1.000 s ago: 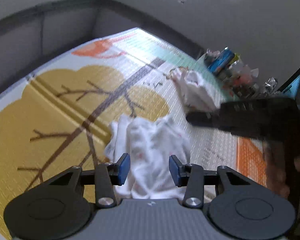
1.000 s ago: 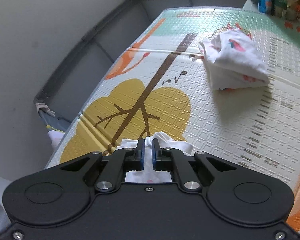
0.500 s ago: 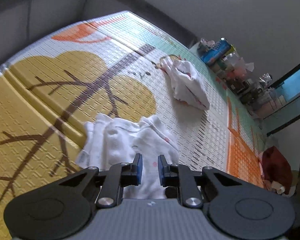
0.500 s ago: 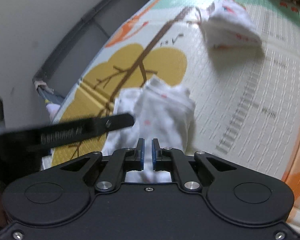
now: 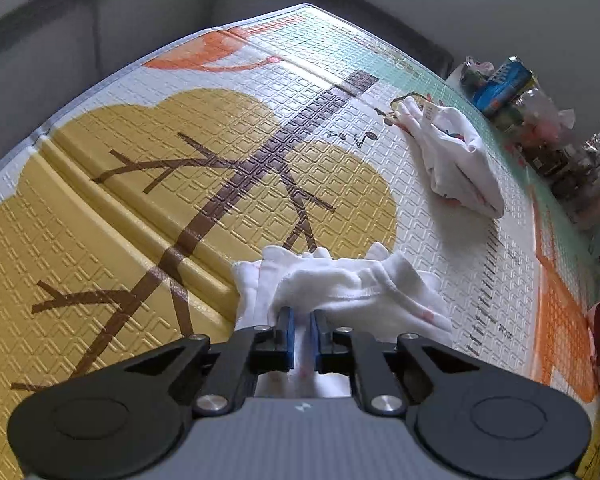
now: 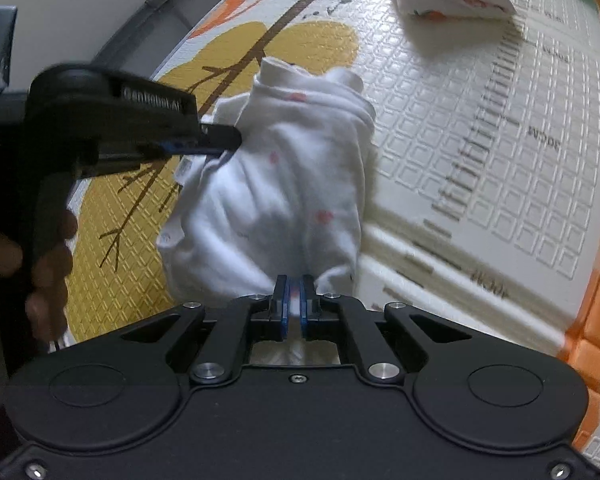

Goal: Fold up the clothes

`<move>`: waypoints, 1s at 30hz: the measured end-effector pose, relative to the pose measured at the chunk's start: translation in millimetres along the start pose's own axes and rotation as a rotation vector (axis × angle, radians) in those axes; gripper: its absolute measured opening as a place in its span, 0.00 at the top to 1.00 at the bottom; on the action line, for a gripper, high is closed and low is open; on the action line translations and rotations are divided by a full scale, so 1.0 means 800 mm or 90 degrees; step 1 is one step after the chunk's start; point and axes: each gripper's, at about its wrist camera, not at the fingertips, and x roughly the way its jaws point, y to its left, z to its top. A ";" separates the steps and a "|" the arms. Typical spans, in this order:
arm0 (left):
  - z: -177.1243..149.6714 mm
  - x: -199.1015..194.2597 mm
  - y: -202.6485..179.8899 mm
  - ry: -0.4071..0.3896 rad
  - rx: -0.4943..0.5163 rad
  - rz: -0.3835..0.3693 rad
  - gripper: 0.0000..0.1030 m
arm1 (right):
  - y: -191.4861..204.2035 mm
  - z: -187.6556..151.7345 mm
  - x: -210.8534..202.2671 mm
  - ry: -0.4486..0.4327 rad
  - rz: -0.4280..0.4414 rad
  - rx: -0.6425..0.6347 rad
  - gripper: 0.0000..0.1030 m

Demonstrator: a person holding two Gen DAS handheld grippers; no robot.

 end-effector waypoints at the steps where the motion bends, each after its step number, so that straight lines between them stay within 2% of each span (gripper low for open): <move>1: 0.000 0.000 0.000 -0.001 0.000 0.002 0.89 | -0.002 -0.003 -0.001 0.000 0.003 0.007 0.97; 6: 0.007 -0.020 0.004 -0.017 -0.015 0.001 0.88 | -0.009 -0.011 -0.018 -0.006 0.022 0.029 0.95; 11: 0.000 -0.059 0.006 -0.047 -0.011 -0.034 0.87 | -0.007 -0.003 -0.061 -0.078 0.038 0.025 0.94; 16: -0.017 -0.076 -0.001 -0.043 0.001 -0.071 0.87 | 0.001 0.025 -0.082 -0.121 0.031 0.010 0.94; 22: -0.046 -0.069 -0.010 -0.014 0.027 -0.099 0.87 | 0.000 0.061 -0.072 -0.127 0.031 0.028 0.94; 30: -0.072 -0.055 0.006 0.016 0.022 -0.101 0.87 | 0.000 0.083 -0.025 -0.099 0.012 0.048 0.94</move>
